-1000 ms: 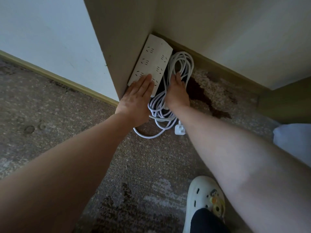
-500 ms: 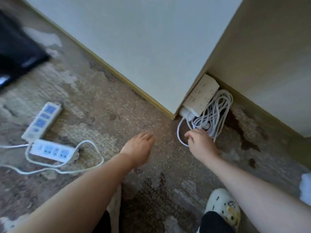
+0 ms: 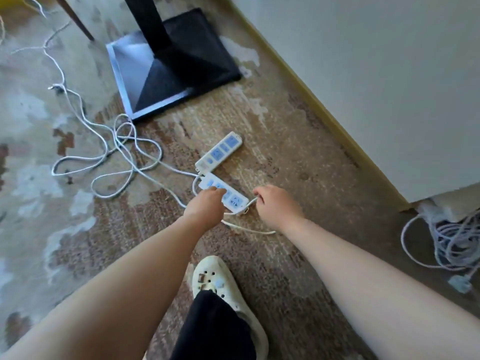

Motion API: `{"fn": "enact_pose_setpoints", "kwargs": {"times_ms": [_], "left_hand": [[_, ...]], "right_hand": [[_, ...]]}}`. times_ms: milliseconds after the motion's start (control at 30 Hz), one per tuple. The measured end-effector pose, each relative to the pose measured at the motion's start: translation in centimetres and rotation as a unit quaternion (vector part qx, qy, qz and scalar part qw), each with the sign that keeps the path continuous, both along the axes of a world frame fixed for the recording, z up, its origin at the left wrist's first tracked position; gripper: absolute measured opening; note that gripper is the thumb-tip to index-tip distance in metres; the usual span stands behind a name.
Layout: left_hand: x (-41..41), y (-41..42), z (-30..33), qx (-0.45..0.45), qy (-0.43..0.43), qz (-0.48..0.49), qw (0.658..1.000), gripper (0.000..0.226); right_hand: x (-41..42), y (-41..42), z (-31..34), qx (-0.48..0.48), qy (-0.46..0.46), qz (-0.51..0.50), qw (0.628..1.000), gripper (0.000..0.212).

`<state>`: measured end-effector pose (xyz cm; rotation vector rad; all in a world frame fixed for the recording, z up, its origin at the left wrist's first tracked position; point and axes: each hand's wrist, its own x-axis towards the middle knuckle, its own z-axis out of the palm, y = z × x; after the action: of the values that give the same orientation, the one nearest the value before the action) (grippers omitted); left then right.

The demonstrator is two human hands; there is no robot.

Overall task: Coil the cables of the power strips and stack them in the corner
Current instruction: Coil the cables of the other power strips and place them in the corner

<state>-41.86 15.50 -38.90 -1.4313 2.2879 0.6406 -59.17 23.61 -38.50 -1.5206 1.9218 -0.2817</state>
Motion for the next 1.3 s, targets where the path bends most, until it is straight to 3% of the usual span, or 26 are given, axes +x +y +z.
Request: {"fn": "enact_pose_setpoints", "kwargs": {"times_ms": [133,333,500,633,767,1000,1133,1300], "left_hand": [[3.4,-3.7,-4.9,-0.013,0.006,0.087,0.996,0.052],[4.9,-7.7,-10.6,-0.055,0.005,-0.011,0.998,0.064],[4.3,-7.6,-12.5,-0.102,-0.031,-0.056,0.993,0.078],[3.5,-6.1,-11.1,-0.122,0.029,-0.079,0.989,0.081],[0.4,-4.4,-6.4,-0.128,0.025,-0.149,0.980,0.070],[-6.0,-2.9,9.3,-0.029,0.153,-0.062,0.986,0.032],[-9.6,-0.6,19.3,0.010,0.313,0.035,0.949,0.025],[-12.8,2.2,31.7,-0.047,0.442,0.043,0.895,0.024]], "right_hand": [[4.4,-4.7,-5.2,0.028,0.026,0.014,0.999,0.038],[7.6,-8.6,-12.2,0.137,0.166,0.039,0.976,0.095],[6.3,-7.7,-13.9,0.080,0.180,0.037,0.980,0.081],[1.8,-4.6,-11.8,0.063,0.165,0.046,0.983,0.073],[-3.0,-0.1,-6.8,0.025,0.160,0.007,0.987,0.068],[-11.0,4.7,7.7,-0.046,0.159,-0.075,0.983,0.076],[-13.7,6.5,17.2,-0.100,0.151,-0.106,0.978,0.073],[-14.5,9.3,27.7,-0.207,0.119,-0.152,0.959,0.063]]}}
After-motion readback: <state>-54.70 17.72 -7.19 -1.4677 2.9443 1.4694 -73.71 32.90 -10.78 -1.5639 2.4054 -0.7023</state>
